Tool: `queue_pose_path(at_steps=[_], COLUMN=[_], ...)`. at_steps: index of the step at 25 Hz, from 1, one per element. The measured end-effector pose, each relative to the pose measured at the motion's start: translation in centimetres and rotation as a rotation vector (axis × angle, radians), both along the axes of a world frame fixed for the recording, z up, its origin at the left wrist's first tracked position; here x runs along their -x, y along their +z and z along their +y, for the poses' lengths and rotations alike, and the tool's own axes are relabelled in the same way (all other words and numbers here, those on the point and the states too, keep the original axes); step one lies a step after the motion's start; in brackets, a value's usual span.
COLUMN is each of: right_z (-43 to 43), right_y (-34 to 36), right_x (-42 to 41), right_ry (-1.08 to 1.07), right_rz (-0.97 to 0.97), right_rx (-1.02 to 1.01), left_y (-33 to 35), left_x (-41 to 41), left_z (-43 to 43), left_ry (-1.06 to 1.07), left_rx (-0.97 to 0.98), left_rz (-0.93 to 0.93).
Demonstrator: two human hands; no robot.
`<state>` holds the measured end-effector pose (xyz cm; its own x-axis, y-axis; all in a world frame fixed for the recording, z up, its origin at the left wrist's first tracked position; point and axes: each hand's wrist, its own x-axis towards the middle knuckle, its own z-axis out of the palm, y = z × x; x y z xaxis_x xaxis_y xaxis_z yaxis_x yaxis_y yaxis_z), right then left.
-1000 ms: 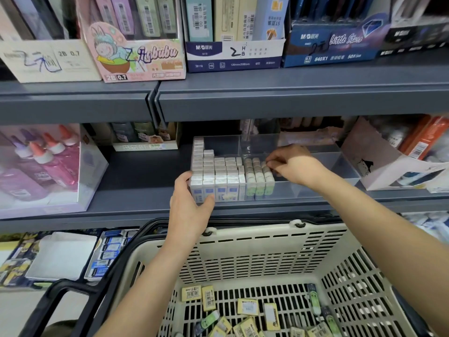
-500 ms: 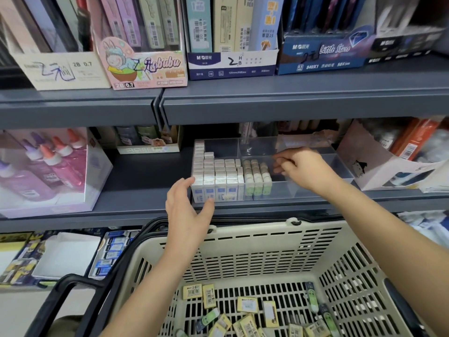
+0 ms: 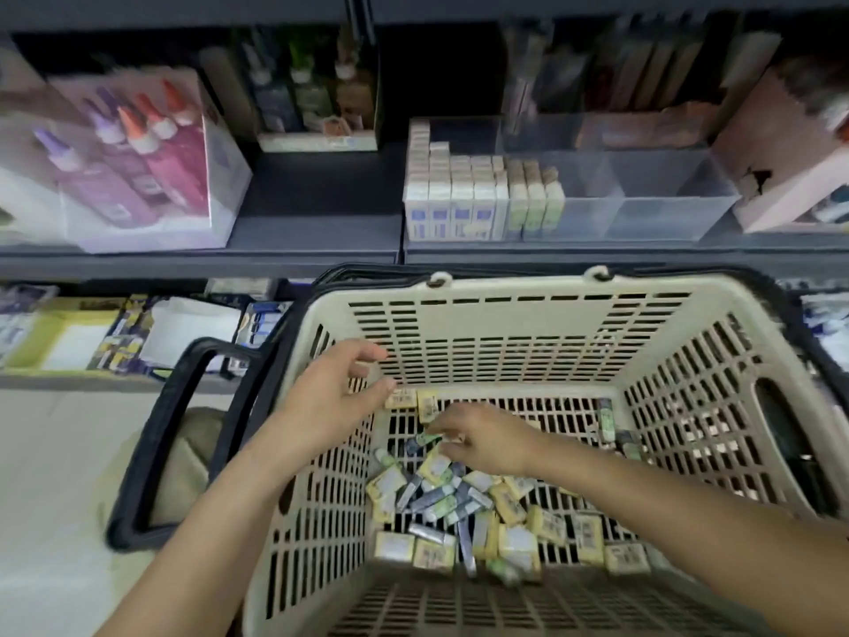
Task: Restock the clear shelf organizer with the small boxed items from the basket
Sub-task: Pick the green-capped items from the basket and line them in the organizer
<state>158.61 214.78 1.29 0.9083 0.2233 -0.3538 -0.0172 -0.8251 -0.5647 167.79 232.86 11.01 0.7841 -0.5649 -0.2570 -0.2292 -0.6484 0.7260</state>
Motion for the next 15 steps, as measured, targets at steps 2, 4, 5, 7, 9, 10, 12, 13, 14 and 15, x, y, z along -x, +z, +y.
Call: queue_pose_path(at_steps=[2, 4, 5, 7, 9, 10, 12, 13, 14, 15], right_z=[2.4, 3.7, 4.0, 3.8, 2.8, 2.3, 2.4, 3.0, 3.9, 4.8], right_y=[-3.3, -5.6, -6.3, -7.0, -7.0, -6.8, -6.8, -6.9, -7.0, -7.2], right_x=[-0.7, -1.1, -1.1, -0.6, -0.2, -0.1, -0.1, 0.0, 0.1, 0.2], right_ry=[0.053, 0.108, 0.134, 0.164, 0.136, 0.112, 0.089, 0.097, 0.123, 0.157], right_rz=[0.053, 0.048, 0.052, 0.027, -0.003, -0.013, -0.029, -0.038, -0.041, -0.032], right_rx=[0.037, 0.191, 0.264, 0.348, 0.384, 0.407, 0.432, 0.412, 0.386, 0.376], left_y=[-0.5, -0.9, -1.0, -1.1, -1.2, -1.2, -1.1, -1.1, -1.2, -1.2], left_x=[-0.1, -0.2, -0.1, 0.0, 0.1, 0.1, 0.1, 0.1, 0.1, 0.1], left_z=[0.1, 0.0, -0.1, -0.1, 0.0, 0.0, 0.1, 0.1, 0.1, 0.1], left_ry=[-0.005, -0.048, -0.072, -0.111, -0.135, -0.137, -0.141, -0.147, -0.154, -0.162], left_rx=[-0.054, -0.115, -0.151, -0.207, -0.225, -0.228, -0.230, -0.232, -0.233, -0.234], left_rz=[-0.019, -0.057, -0.078, -0.099, -0.091, -0.083, -0.066, -0.058, -0.054, -0.048])
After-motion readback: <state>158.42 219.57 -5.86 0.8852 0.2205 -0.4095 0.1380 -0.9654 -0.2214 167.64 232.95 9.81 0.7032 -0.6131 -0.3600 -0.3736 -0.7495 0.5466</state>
